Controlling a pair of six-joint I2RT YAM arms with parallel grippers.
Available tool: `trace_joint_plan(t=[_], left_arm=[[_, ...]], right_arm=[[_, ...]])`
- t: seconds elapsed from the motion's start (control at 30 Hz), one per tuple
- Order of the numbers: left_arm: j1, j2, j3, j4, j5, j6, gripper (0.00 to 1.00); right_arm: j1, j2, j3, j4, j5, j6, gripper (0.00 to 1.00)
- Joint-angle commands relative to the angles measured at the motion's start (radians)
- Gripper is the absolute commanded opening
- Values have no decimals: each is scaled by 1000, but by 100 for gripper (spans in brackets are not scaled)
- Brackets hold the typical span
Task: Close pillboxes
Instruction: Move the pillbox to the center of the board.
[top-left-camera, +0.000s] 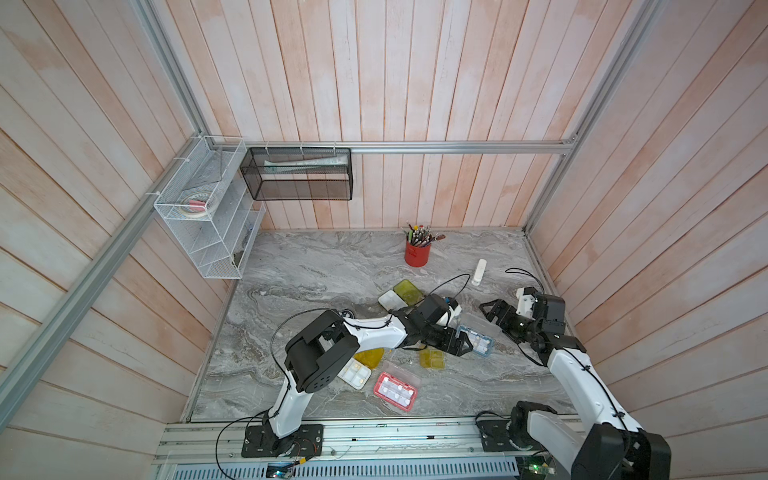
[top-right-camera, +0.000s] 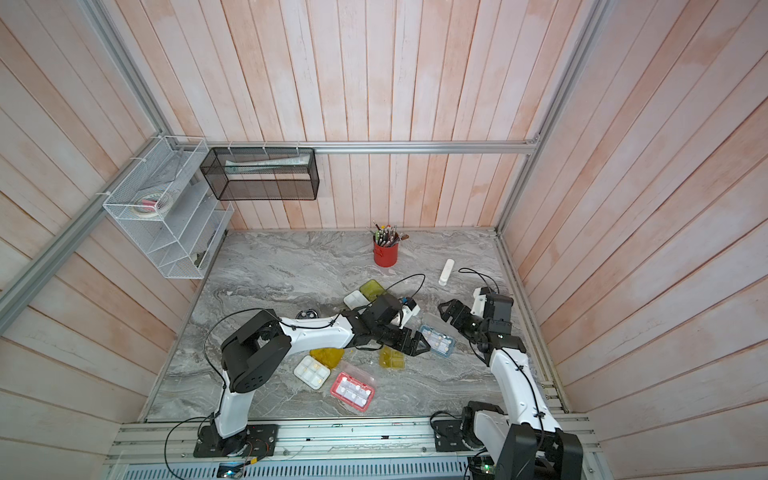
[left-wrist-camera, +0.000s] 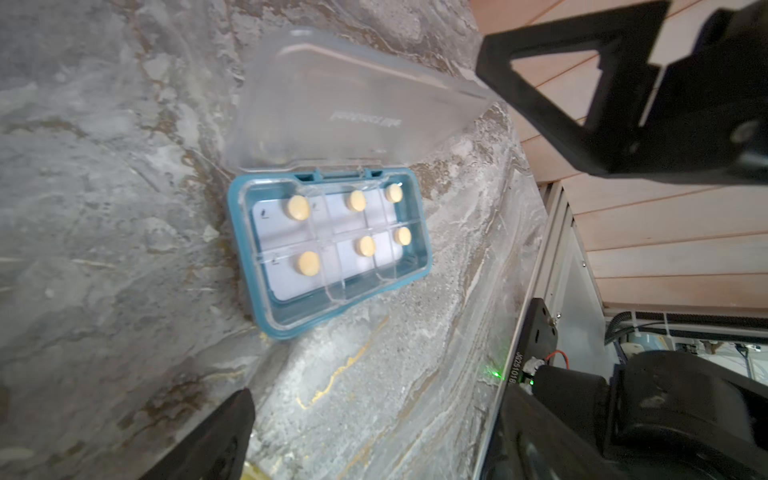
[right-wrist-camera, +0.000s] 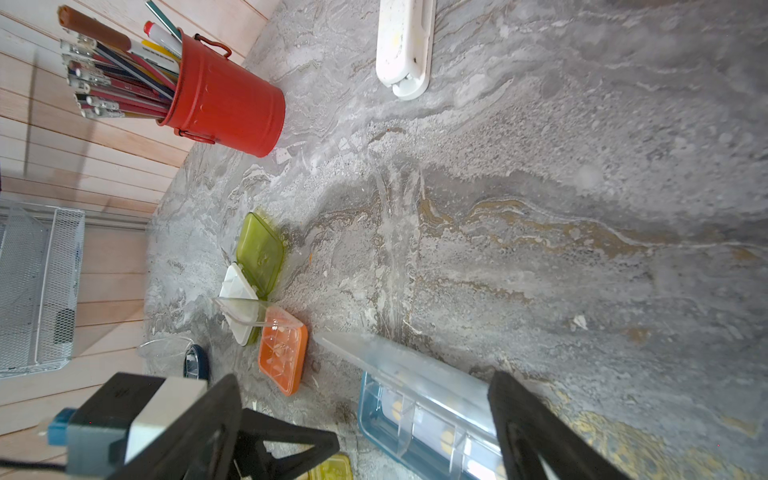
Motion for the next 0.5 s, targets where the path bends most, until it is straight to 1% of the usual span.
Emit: trace_joint_plan(t=[0.0,0.2,0.33,0.47], left_arm=[[8,31,40,-8,-13,12,95],[8,67,84,-7,2,9,95],[7,86,95,-5,6,7,95],[7,98,93,8,12,-2,95]], right_arm=[[-4,2,30,-32,21,-27,95],[-5,-12,70,-135,125,-22,96],[-8,-61,74,-177,146,5,97],[-9,-101,72,-207,136,19,97]])
